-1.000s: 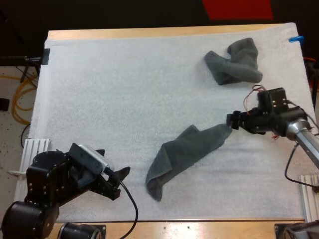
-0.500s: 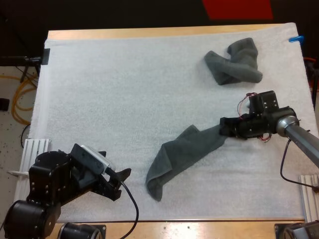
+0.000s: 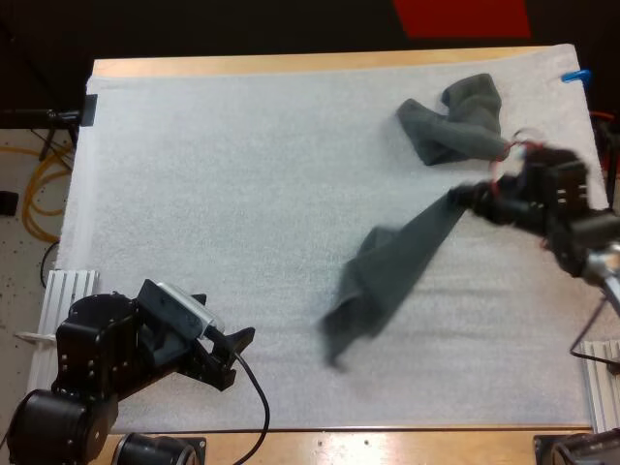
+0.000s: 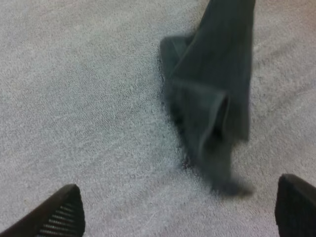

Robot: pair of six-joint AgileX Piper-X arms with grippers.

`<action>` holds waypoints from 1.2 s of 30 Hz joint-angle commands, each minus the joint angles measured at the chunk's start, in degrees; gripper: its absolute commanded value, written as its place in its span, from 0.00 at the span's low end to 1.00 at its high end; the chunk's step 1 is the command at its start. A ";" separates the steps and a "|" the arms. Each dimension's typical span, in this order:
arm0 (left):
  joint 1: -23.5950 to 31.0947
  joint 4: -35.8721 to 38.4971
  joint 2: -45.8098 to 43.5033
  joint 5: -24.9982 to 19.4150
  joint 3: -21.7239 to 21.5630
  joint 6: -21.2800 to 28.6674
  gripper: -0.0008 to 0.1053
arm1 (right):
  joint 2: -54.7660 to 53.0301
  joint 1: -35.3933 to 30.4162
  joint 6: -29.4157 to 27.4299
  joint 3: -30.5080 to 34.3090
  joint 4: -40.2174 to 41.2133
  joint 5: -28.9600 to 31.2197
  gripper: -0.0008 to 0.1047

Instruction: Pick towel from pile fold and stack

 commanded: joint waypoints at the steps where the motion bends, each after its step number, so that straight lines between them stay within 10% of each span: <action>1: -0.25 -0.04 -0.30 0.42 -0.03 0.09 0.73 | -2.37 -0.16 -2.30 -1.57 -0.92 4.00 0.01; 8: -0.25 -0.04 -0.30 0.42 -0.03 0.09 0.73 | -12.40 -0.16 -12.13 -12.09 2.37 19.81 0.01; 19: -0.25 -2.35 -0.30 1.92 -0.03 0.09 0.73 | -10.90 12.05 -4.44 -10.50 12.70 12.00 0.01; 26: -0.25 -2.67 -0.30 2.58 -0.03 0.09 0.73 | 1.43 29.15 7.14 -2.56 1.74 11.11 0.01; 36: -0.25 -2.67 -0.30 2.58 -0.03 0.09 0.73 | 15.64 40.59 10.03 -9.16 -8.59 6.61 0.01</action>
